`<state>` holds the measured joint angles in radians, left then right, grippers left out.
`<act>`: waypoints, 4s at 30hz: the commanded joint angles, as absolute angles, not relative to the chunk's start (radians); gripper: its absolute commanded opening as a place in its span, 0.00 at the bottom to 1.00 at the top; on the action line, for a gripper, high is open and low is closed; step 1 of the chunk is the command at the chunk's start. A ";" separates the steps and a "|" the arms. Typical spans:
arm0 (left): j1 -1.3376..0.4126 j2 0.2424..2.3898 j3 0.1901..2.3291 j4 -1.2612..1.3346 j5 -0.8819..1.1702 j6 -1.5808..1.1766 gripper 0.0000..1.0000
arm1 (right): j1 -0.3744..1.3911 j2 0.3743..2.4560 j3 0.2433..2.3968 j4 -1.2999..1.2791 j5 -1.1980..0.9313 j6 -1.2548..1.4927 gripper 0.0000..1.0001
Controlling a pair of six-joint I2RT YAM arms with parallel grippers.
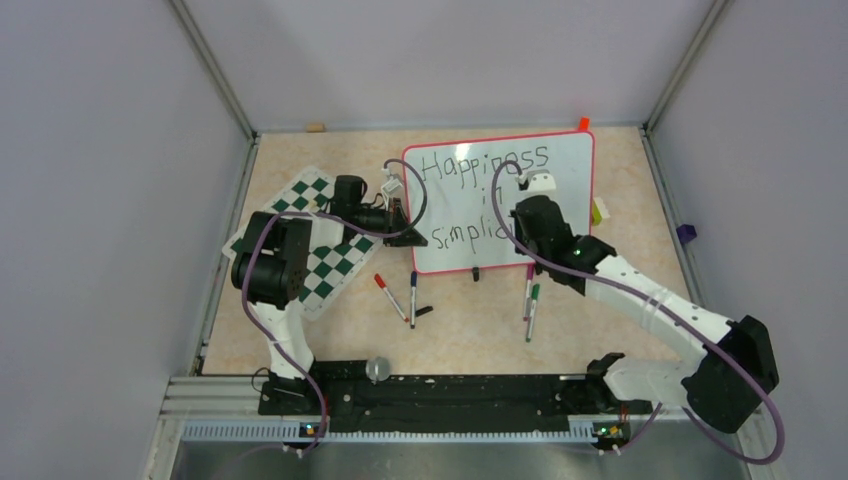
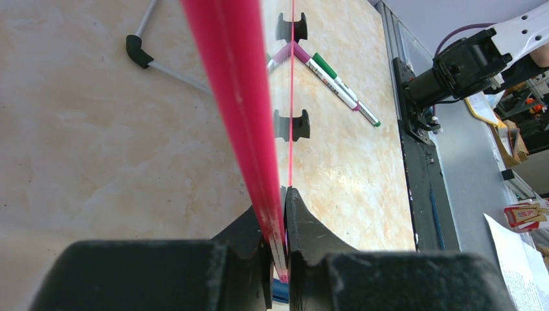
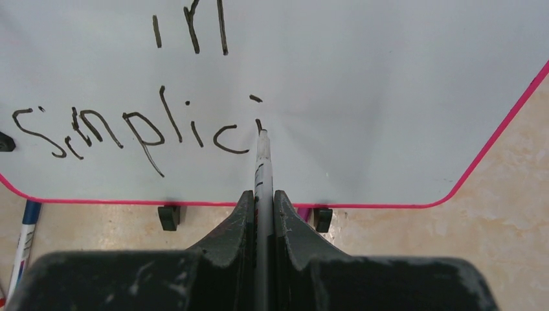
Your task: Write a sentence on the whiteboard
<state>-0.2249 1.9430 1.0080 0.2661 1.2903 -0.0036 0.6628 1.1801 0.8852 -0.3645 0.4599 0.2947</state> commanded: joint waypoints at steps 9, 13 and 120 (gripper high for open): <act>-0.245 1.980 0.976 0.160 1.252 0.103 0.00 | 0.637 1.253 0.952 -0.318 0.533 0.285 0.00; -0.245 1.981 0.977 0.160 1.252 0.104 0.00 | 0.630 1.267 0.948 -0.302 0.527 0.282 0.00; -0.245 1.976 0.978 0.150 1.252 0.109 0.00 | 0.495 1.227 0.904 -0.295 0.450 0.320 0.00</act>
<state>-0.2241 1.9430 1.0100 0.2588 1.2926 0.0017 0.5182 1.2274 0.8795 -0.3382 0.4717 0.3035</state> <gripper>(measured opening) 0.117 0.086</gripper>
